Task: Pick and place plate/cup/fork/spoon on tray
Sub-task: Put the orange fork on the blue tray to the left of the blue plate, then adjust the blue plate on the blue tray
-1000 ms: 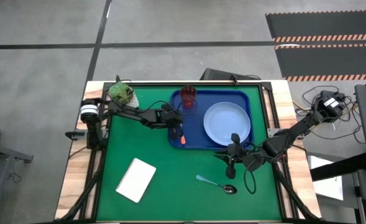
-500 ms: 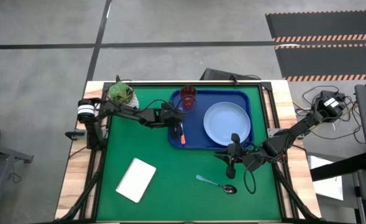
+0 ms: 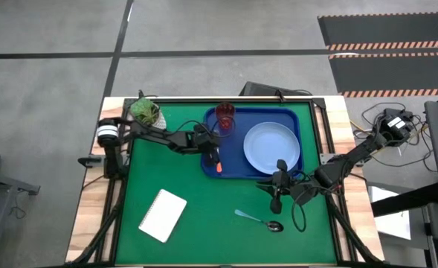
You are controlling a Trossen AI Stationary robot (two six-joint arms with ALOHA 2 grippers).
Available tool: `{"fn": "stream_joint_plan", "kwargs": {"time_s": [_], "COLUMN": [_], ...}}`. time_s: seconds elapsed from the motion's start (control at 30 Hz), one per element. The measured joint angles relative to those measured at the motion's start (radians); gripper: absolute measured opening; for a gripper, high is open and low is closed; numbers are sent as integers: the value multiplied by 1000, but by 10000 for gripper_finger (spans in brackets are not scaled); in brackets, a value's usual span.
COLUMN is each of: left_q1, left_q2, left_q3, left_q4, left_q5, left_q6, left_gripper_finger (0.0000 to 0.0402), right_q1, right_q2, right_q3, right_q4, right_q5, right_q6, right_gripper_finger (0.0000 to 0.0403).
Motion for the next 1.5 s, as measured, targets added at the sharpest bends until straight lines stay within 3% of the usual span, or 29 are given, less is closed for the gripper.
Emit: {"fn": "stream_joint_plan", "kwargs": {"time_s": [0.43,0.73,0.9,1.17,1.3,1.5], "left_q1": [0,-19,-71,-191,-235,-236], "left_q2": [11,-50,-138,-255,-313,-438], "left_q3": [2,2,1,-7,-83,-290], "left_q4": [55,-15,-56,-48,89,461], "left_q5": [0,0,-3,-5,-5,-7], "left_q6": [-23,-25,-26,-1,87,308], "left_gripper_finger": [0,0,0,0,0,0], "right_q1": [0,0,0,-45,-120,-308], "right_q2": [0,0,0,0,0,2], "right_q3": [-3,-6,-6,12,51,93], "right_q4": [0,-3,-77,-376,-503,-524], "right_q5": [0,0,9,49,0,-119], "right_q6": [0,14,204,631,736,663], "right_gripper_finger": [48,48,47,47,47,47]}}
